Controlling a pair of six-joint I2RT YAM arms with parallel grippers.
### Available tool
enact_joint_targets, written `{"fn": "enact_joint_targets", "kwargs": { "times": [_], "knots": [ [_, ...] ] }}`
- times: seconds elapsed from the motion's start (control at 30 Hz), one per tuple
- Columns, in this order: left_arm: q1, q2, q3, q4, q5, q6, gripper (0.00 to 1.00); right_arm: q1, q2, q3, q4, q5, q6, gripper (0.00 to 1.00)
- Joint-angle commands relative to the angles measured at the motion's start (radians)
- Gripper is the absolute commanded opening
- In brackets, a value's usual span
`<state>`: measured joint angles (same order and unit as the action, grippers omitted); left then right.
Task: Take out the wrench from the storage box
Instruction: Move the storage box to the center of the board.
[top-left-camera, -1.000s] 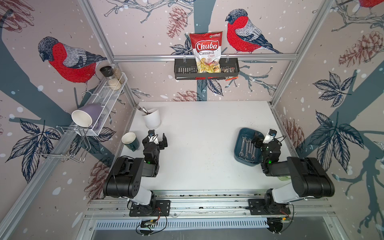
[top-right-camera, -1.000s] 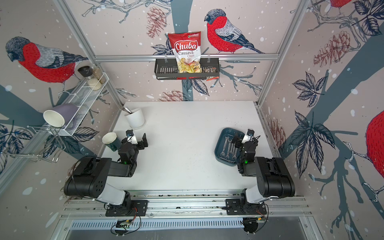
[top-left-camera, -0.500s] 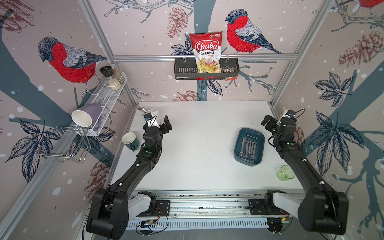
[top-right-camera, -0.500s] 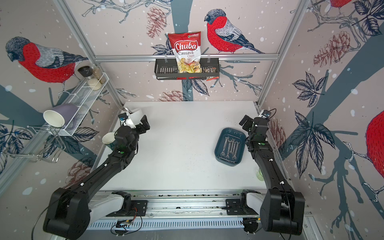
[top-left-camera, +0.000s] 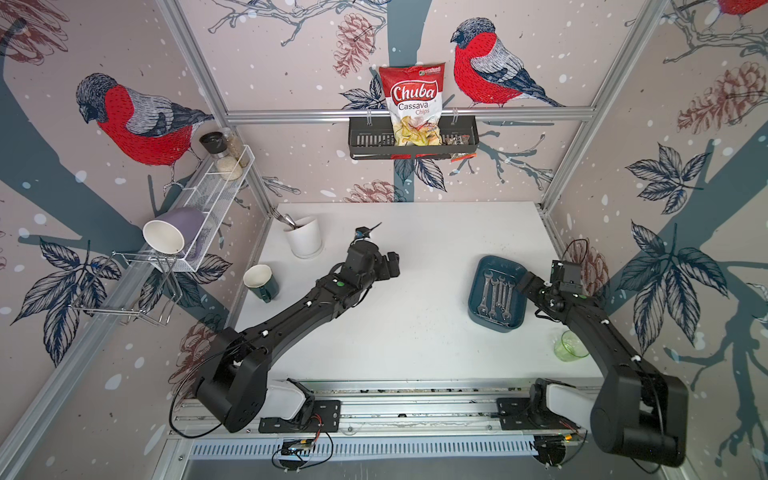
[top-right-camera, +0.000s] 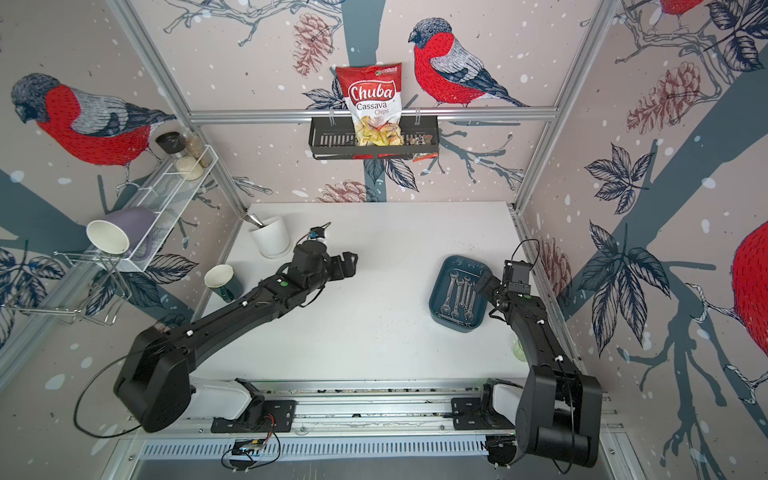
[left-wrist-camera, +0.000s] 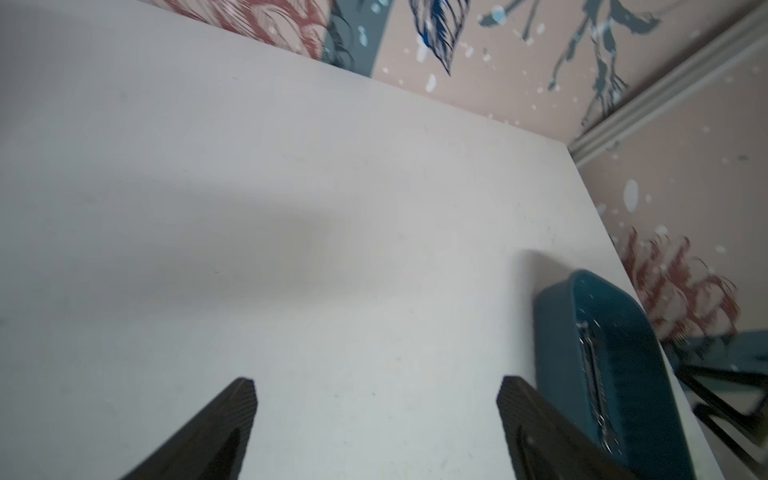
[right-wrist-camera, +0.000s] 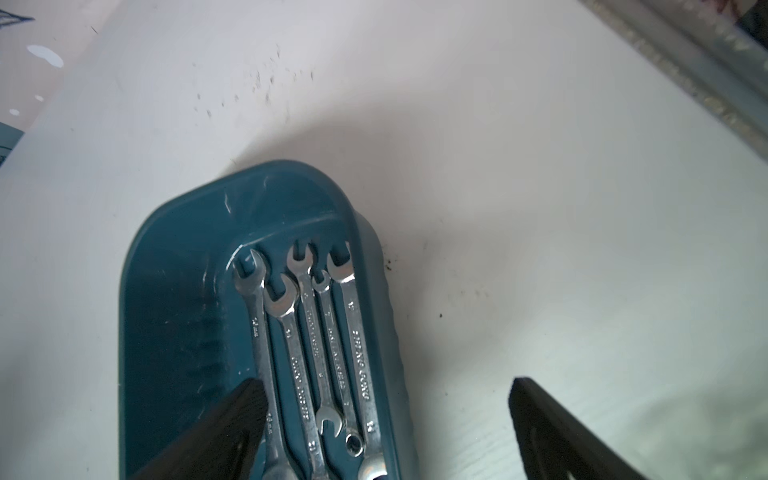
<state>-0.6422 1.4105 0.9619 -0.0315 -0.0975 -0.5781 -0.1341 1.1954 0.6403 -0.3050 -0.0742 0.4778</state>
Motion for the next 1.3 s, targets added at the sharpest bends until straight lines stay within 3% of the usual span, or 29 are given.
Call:
{"fn": "enact_joint_targets", "kwargs": {
  "times": [0.0,0.2,0.4,0.57,0.77,1.03,1.2,1.27],
  "knots": [
    [-0.068,0.042,0.068,-0.064,0.018,0.012,0.94,0.019,0.028,-0.020,0.047,-0.074,0.021,0.92],
    [-0.112,0.066,0.102,-0.074,0.074,0.030,0.89,0.196,0.085,0.002,0.102,-0.158,0.051,0.87],
    [-0.113,0.046,0.053,-0.067,0.071,0.029,0.89,0.400,0.132,-0.014,0.201,-0.135,0.150,0.86],
    [-0.112,0.091,0.041,-0.028,0.056,0.066,0.85,0.478,0.215,0.032,0.239,-0.094,0.171,0.86],
    [-0.114,0.390,0.325,-0.137,0.028,0.217,0.69,0.517,0.246,0.068,0.234,-0.061,0.182,0.85],
    [-0.134,0.715,0.645,-0.242,0.038,0.317,0.66,0.518,0.176,0.071,0.181,-0.055,0.174,0.87],
    [-0.136,0.736,0.635,-0.226,0.006,0.283,0.40,0.511,0.120,0.078,0.141,-0.054,0.165,0.88],
    [-0.135,0.695,0.576,-0.202,-0.030,0.259,0.25,0.502,0.097,0.079,0.131,-0.056,0.164,0.88]
  ]
}}
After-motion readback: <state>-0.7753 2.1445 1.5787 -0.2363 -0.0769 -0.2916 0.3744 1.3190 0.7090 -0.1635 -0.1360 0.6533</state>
